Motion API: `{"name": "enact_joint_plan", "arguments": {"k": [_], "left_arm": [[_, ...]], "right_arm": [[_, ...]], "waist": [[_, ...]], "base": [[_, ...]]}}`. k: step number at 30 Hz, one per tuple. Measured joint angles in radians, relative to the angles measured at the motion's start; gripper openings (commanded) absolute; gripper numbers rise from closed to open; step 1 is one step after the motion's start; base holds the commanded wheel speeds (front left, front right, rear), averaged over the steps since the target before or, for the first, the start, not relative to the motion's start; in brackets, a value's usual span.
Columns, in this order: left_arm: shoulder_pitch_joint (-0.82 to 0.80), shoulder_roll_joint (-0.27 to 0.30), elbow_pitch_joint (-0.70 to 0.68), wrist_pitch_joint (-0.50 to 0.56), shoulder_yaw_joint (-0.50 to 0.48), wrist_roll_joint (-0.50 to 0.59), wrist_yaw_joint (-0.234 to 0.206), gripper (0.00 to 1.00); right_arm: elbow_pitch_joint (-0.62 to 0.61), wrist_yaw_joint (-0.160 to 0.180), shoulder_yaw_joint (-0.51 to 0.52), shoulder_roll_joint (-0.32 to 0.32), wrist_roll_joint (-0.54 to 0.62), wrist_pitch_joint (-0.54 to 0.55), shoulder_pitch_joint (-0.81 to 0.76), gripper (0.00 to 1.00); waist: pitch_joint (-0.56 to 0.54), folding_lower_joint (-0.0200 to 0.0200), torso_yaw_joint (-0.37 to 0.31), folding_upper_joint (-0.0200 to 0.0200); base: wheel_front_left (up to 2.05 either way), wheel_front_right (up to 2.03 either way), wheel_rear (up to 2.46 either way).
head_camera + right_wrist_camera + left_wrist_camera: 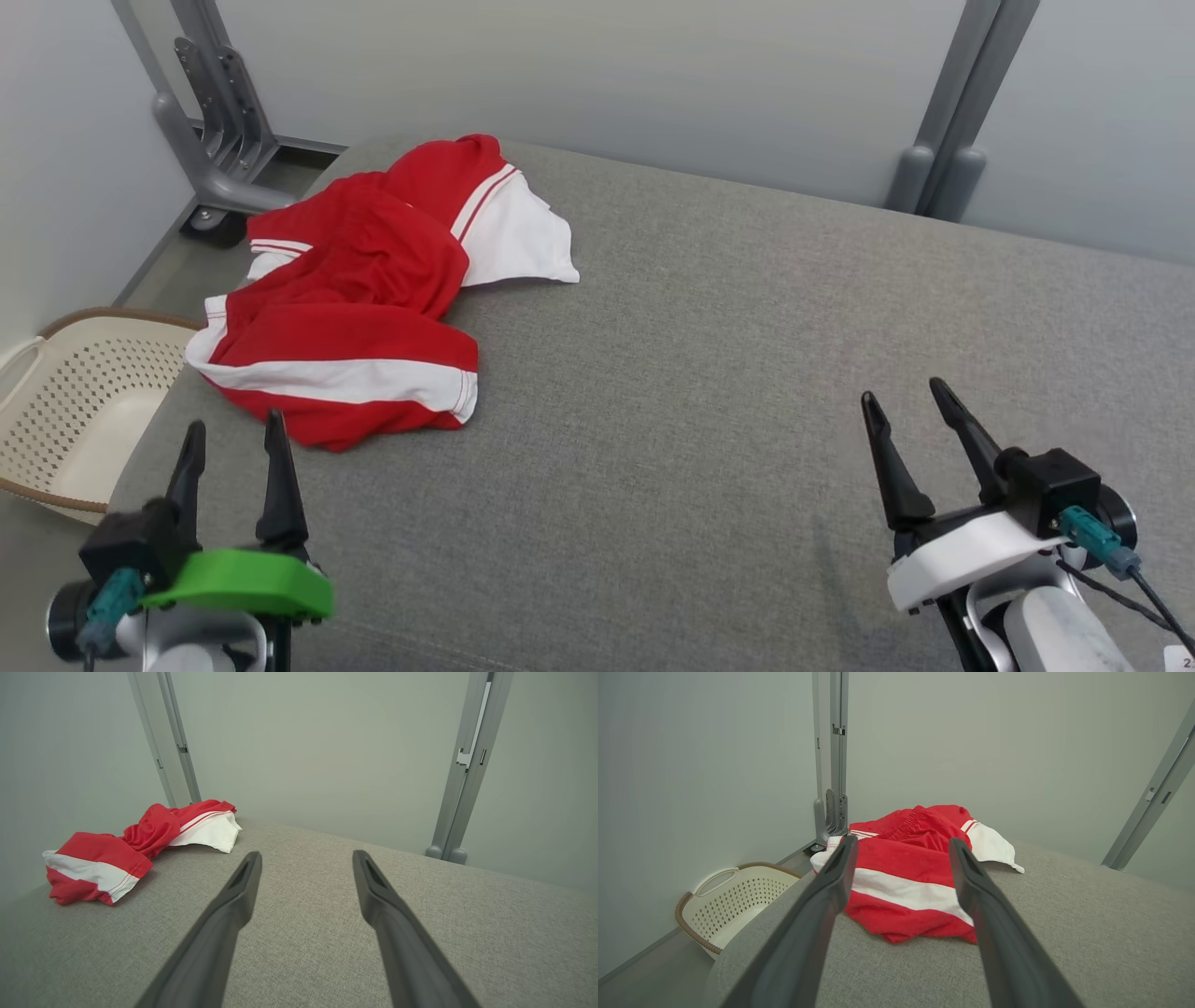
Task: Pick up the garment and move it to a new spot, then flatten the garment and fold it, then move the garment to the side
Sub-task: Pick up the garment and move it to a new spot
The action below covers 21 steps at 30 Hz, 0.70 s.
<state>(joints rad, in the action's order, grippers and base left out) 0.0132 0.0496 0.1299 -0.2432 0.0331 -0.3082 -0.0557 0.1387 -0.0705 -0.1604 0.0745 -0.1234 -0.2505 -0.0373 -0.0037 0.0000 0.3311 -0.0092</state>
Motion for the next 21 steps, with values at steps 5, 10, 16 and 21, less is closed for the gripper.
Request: {"name": "enact_joint_plan", "arguments": {"k": [5,10,16,21], "left_arm": [[-0.108,0.016,-0.005,0.048,0.000,-0.005,0.013,1.00],[-0.216,0.052,-0.004,0.106,-0.005,-0.006,0.021,1.00],[-0.321,0.064,0.009,0.181,-0.040,-0.063,0.030,1.00],[-0.394,0.068,0.034,0.240,-0.074,-0.119,0.030,1.00]], "right_arm": [[-0.018,-0.003,0.011,0.021,0.002,-0.001,0.035,1.00],[-0.031,-0.009,0.014,0.026,0.006,-0.001,0.060,1.00],[-0.052,-0.009,0.021,0.059,0.019,-0.001,0.108,1.00],[-0.073,-0.013,0.025,0.084,0.027,-0.002,0.154,1.00]], "waist": [[0.032,0.0000,-0.017,0.0000],[0.068,0.0000,-0.030,0.0000],[0.120,0.0000,-0.046,0.0000],[0.172,0.0000,-0.058,0.0000]], "base": [[0.00,0.00,0.00],[0.00,0.00,0.00],[0.00,0.00,0.00],[0.00,0.00,0.00]]}}
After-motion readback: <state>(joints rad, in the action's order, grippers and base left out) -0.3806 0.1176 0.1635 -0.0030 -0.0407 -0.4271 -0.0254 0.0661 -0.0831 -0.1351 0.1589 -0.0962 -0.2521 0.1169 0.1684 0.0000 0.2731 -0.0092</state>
